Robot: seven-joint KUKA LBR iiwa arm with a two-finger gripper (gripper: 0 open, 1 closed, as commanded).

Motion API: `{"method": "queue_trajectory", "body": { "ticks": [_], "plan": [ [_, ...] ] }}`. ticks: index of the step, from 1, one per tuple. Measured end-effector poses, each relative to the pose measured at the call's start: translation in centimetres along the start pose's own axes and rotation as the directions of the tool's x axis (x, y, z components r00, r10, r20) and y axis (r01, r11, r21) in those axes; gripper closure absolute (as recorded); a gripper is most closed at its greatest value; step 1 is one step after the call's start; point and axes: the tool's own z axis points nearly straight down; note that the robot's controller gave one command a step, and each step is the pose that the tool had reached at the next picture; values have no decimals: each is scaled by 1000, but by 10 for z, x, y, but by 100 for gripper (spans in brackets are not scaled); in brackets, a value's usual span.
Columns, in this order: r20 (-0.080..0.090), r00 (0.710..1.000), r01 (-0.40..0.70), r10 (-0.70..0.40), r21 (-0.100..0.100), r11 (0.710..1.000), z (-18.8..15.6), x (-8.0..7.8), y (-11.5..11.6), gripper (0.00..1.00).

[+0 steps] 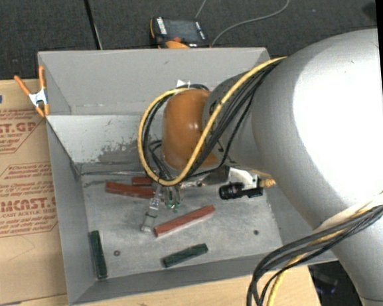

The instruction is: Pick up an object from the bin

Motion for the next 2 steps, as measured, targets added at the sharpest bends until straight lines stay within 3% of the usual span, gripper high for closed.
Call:
{"method": "queue_trajectory", "body": {
  "ticks": [1, 2],
  "plan": [
    [-3, 1000, 0, 0, 2, 1000, -1, 0, 1, 0],
    [-2, 1000, 0, 0, 2, 1000, -1, -1, 1, 100]
  ]
}}
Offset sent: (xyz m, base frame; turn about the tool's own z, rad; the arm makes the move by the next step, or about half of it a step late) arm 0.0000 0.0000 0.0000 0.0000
